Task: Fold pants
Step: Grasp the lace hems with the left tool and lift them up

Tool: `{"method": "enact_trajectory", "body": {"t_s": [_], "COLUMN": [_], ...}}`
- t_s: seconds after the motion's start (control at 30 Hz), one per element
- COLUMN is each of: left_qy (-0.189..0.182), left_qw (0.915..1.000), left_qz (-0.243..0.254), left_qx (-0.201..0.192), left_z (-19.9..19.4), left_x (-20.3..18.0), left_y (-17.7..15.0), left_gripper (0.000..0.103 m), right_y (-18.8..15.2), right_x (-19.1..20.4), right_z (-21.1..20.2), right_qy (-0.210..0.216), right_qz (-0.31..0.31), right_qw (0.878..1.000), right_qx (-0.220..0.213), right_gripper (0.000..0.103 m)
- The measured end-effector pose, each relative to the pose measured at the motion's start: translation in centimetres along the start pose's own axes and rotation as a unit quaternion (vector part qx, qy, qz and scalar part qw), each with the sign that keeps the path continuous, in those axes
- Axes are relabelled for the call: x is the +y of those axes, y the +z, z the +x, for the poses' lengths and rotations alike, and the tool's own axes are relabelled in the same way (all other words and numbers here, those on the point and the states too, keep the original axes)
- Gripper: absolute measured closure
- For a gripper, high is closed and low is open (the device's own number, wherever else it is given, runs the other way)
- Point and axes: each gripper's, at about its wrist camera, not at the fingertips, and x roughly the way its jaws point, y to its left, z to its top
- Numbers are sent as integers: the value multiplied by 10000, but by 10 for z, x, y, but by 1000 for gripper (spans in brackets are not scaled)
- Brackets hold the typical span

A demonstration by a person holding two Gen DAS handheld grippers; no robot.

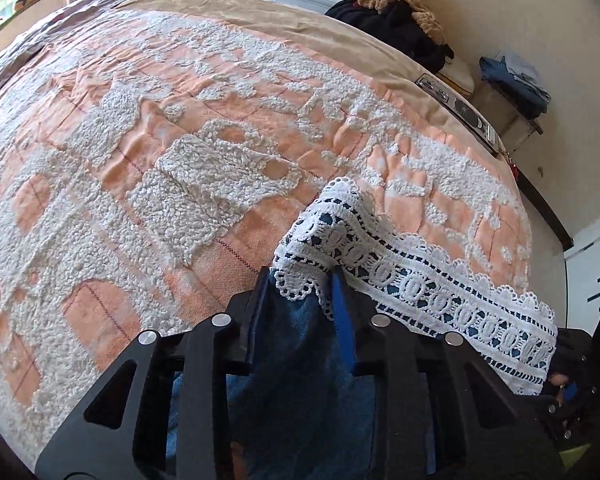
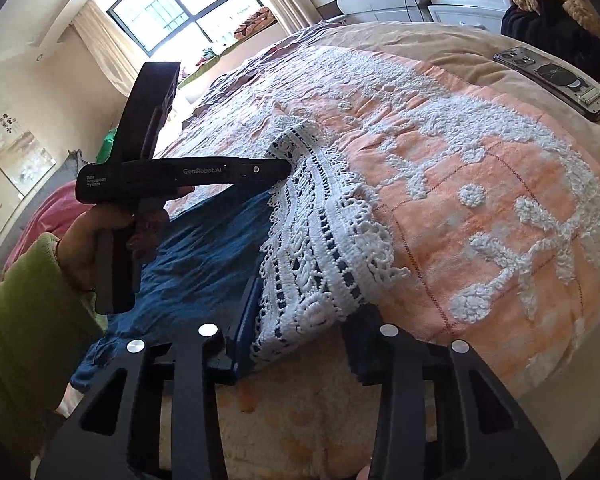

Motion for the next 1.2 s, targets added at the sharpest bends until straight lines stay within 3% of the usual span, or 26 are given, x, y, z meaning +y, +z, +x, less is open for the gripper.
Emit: {"method": "enact_trajectory", "body": {"t_s": [0.17,0.33,0.47,0.63,0.73,0.93,1.07,1.13,1.2], "left_qy": [-13,-333,-549,-496,-412,-347,-497,-582,-608], "left_qw": [9998,9968,9910,9853,9836,9787,9689,9627,9556], "left_qz": [-60,-279,-513,-734,-987,-1712,-2195,-2393,-2620], "left_qx": [-190,-666,-1111,-1458,-1453,-1075,-1027,-1121,-1204], "left_z": [-15,-57,-102,-149,-158,-143,-151,-162,-172], "left_x": [1,9,26,53,72,112,130,137,143], "left_y": [2,-1,-13,-47,-75,-129,-151,-159,-168], "left_gripper": [91,92,92,92,92,89,85,69,62], "right_y": [0,4,6,0,-11,-46,-68,-79,-89], "right_x": [2,23,59,117,149,190,207,216,224], "right_z": [-5,-21,-35,-38,-29,13,34,39,43], "right_qy": [167,236,305,387,536,748,754,787,864], "right_qz": [-1,-387,-1014,-2019,-2595,-3359,-3669,-3868,-4029], "right_qw": [9998,9977,9910,9734,9596,9384,9272,9187,9109], "right_qx": [-141,-494,-813,-1017,-942,-307,29,115,214], "right_gripper": [78,78,79,79,79,78,78,75,70]}}
